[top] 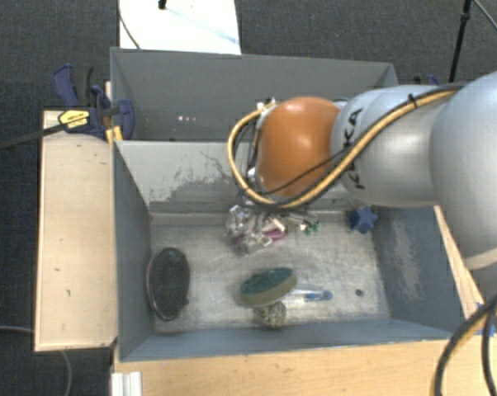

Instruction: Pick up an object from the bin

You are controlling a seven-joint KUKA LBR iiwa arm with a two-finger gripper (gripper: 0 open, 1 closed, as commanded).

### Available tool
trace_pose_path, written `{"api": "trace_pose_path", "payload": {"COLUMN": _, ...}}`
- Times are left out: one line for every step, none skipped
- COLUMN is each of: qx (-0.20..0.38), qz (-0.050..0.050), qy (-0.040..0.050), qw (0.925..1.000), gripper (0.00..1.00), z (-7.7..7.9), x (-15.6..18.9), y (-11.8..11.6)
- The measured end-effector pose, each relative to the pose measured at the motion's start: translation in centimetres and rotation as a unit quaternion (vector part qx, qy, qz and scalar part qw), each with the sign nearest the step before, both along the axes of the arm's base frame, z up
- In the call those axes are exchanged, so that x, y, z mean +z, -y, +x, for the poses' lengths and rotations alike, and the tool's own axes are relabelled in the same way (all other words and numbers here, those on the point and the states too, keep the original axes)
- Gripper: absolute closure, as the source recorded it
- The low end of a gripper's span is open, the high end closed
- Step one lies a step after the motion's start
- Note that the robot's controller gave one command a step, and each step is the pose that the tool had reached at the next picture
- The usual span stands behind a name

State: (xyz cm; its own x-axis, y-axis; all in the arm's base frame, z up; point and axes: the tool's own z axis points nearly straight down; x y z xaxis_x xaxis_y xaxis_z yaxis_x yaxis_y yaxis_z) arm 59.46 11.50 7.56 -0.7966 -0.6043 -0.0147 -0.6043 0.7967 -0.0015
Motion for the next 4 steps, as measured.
{"api": "trace_pose_path", "payload": {"qx": 0.044, "qz": -0.003, "qy": 0.0007, "qw": 0.999, "gripper": 1.0, "z": 0.0, "x": 19.8, "y": 1.3}}
{"api": "trace_pose_path", "payload": {"qx": 0.103, "qz": -0.004, "qy": -0.009, "qw": 0.9946, "gripper": 1.0, "z": -3.3, "x": 6.2, "y": 3.7}}
{"api": "trace_pose_path", "payload": {"qx": 0.102, "qz": -0.003, "qy": -0.0045, "qw": 0.9947, "gripper": 0.0, "z": -3.0, "x": 6.7, "y": 3.6}}
{"api": "trace_pose_path", "payload": {"qx": 0.224, "qz": -0.004, "qy": -0.0025, "qw": 0.9746, "gripper": 0.0, "z": -0.4, "x": -0.3, "y": -2.6}}
